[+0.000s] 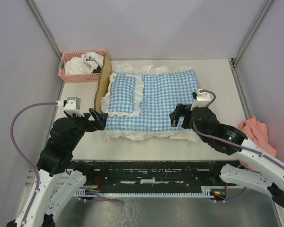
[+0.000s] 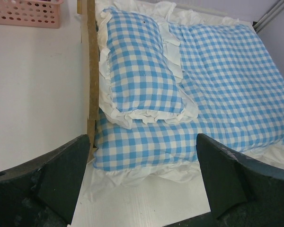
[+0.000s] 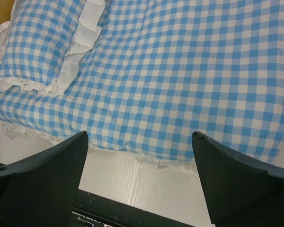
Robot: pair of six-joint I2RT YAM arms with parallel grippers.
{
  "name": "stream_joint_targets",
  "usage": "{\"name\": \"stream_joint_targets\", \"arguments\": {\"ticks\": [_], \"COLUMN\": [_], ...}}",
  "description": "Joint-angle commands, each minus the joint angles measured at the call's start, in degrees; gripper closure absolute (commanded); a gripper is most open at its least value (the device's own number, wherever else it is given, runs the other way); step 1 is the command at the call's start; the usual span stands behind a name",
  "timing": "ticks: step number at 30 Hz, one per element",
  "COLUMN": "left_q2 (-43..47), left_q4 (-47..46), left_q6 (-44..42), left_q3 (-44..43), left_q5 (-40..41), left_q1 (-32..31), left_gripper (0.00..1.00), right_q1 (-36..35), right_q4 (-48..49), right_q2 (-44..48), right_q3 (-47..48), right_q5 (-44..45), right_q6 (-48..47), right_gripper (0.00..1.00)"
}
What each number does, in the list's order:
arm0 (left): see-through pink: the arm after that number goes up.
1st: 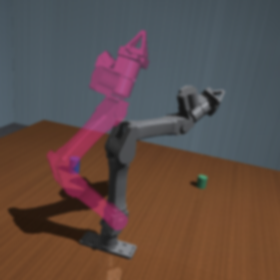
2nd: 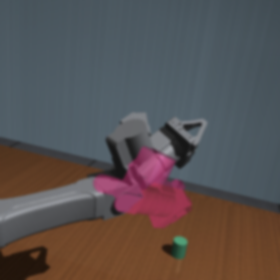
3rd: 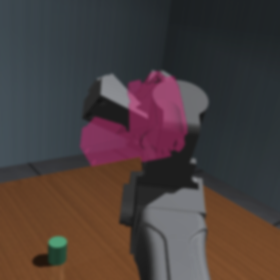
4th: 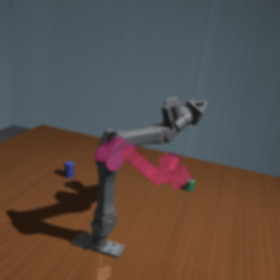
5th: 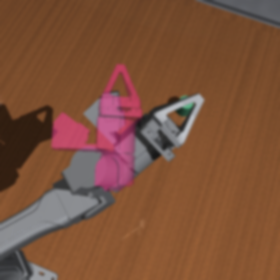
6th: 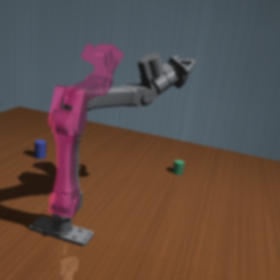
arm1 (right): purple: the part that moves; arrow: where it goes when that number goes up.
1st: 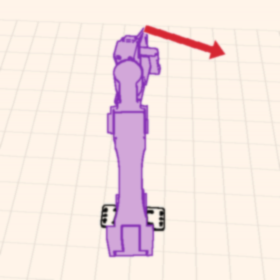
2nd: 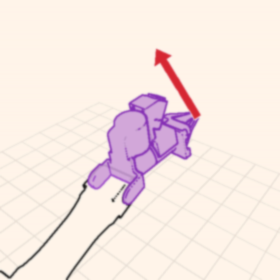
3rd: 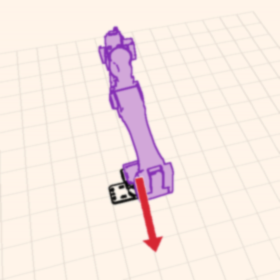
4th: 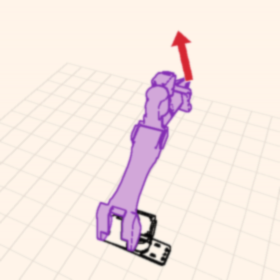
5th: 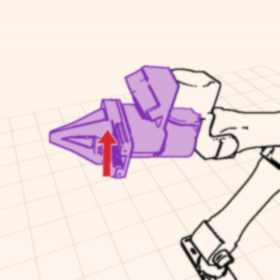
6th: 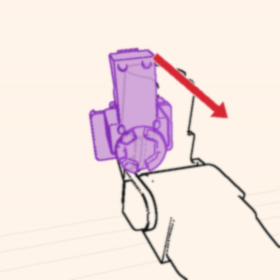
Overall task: Set up the pet bed
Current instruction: Reset both arms
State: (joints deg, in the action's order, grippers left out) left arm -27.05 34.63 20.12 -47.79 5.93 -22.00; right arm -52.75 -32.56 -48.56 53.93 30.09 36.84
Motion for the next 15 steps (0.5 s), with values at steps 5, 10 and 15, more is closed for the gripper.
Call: {"name": "stream_joint_targets", "arguments": {"ticks": [5, 10, 15], "left_q2": [-1.2, -1.7, -1.3], "left_q4": [-2.1, -2.5, -3.2], "left_q6": [1.3, 0.9, 0.9], "left_q3": [-5.7, -6.1, -4.0], "left_q5": [2.0, 2.9, 3.8], "left_q1": [0.0, 0.1, 0.1], "left_gripper": [0.01, 0.01, 0.01], "right_q1": [-0.1, 0.0, -0.1], "right_q4": [-0.6, 2.0, 5.2], "right_q2": [1.4, 3.3, 5.4], "right_q3": [8.2, 6.9, 2.3], "right_q5": [2.6, 1.7, 1.3], "right_q6": [-5.4, -5.4, -4.0], "right_gripper": [0.01, 0.01, 0.01]}}
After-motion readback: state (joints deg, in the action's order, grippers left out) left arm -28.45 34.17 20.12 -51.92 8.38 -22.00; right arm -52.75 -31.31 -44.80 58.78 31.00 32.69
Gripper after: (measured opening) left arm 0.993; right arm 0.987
